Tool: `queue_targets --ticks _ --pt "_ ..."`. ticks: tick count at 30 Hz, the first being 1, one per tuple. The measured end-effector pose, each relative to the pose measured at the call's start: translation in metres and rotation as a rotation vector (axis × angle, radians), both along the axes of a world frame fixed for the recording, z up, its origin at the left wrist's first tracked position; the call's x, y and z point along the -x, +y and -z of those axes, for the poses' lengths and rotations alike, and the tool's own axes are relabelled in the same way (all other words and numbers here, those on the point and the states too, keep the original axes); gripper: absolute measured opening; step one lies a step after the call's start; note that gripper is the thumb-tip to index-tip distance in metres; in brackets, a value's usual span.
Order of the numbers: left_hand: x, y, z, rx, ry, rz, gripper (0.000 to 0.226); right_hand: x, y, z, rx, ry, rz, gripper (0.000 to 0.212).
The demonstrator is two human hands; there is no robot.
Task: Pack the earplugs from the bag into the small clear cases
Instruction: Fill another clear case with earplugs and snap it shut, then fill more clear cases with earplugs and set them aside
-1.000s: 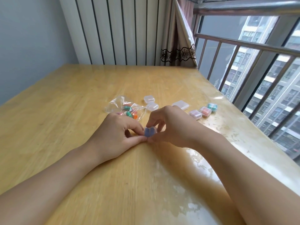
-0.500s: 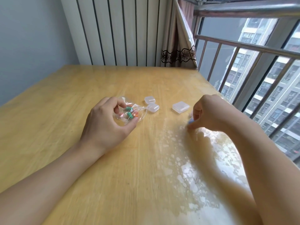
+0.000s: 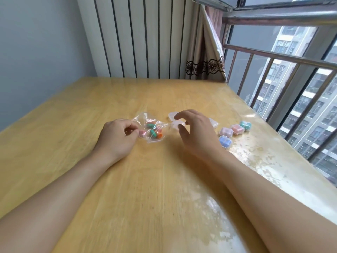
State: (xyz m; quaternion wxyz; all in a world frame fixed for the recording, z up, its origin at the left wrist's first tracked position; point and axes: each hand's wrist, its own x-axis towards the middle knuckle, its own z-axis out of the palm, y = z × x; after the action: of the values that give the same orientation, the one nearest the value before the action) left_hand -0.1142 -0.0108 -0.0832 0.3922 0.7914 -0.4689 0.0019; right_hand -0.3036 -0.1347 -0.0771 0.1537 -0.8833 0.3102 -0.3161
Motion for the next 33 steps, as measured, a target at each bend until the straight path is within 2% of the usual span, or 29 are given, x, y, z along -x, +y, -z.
queue_targets --ticks 3,5,10,12,14,16,20,21,23,25,27,29,33 --pt "-0.004 -0.001 0.002 -0.001 -0.067 0.015 0.010 -0.002 -0.009 0.006 -0.014 0.206 0.007 0.046" --pt "-0.006 -0.002 0.004 0.006 -0.090 0.022 0.011 -0.003 -0.010 0.010 -0.023 0.241 0.000 0.042" --pt "-0.005 -0.004 0.005 0.008 -0.117 0.015 0.015 -0.004 -0.013 0.009 -0.115 0.173 0.018 0.017" --pt "-0.005 -0.005 0.005 0.006 -0.121 -0.002 0.014 -0.002 -0.015 0.008 -0.147 0.103 0.020 0.016" --pt "-0.006 -0.005 0.005 0.006 -0.131 -0.046 0.013 0.000 -0.013 0.005 -0.192 -0.011 0.000 0.025" --pt "-0.008 -0.004 0.004 0.008 -0.153 -0.094 0.011 0.000 -0.008 0.000 -0.369 -0.178 -0.047 0.033" --pt "-0.006 -0.003 0.001 0.039 -0.144 -0.121 0.010 -0.003 0.005 -0.011 -1.091 -0.622 -0.321 0.030" --pt "-0.004 -0.001 -0.002 0.108 -0.140 -0.119 0.015 -0.002 0.009 -0.015 -1.222 -0.683 -0.377 0.030" --pt "0.007 0.005 -0.012 0.307 -0.131 -0.014 0.027 0.001 0.018 -0.023 -1.355 -0.724 -0.457 0.028" --pt "0.026 0.013 -0.021 0.426 -0.137 0.188 0.038 0.003 0.026 -0.028 -1.388 -0.707 -0.498 0.027" --pt "0.045 0.017 -0.022 0.443 -0.158 0.310 0.048 0.003 0.034 -0.030 -1.408 -0.674 -0.499 0.027" --pt "0.054 0.017 -0.021 0.463 -0.155 0.337 0.050 0.002 0.040 -0.030 -1.424 -0.651 -0.482 0.033" --pt "0.058 0.016 -0.019 0.510 -0.131 0.308 0.039 0.002 0.042 -0.025 -1.363 -0.612 -0.414 0.039"
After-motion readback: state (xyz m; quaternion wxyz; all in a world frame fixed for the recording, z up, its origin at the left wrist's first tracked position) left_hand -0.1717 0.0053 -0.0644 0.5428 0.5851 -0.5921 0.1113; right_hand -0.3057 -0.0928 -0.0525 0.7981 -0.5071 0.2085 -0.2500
